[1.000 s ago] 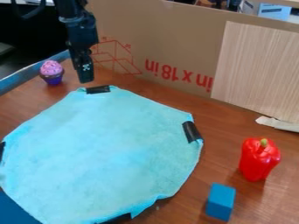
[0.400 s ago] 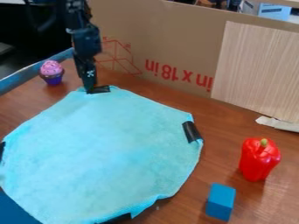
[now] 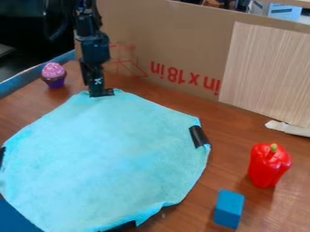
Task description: Fold the cloth from top left to bottom right
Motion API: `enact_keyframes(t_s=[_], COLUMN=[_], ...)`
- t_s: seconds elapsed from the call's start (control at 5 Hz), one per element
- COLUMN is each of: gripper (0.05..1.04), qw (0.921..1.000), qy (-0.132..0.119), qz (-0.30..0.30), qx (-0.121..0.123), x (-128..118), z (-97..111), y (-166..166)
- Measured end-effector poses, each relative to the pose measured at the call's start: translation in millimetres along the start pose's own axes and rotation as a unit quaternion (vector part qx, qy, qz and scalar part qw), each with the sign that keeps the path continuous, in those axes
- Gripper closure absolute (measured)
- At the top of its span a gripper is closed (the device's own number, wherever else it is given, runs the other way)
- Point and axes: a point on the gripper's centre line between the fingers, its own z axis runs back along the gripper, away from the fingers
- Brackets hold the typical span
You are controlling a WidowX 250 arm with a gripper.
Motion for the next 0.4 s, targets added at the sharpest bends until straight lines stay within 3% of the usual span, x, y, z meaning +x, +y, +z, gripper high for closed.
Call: enact_keyframes(t_s=[0.4], gripper=[0.706], qw=[1.0000], qy=[0.005], qz=[0.004], qx=[-0.002], x=[2.4], z=[-9.2], y=[-5.9])
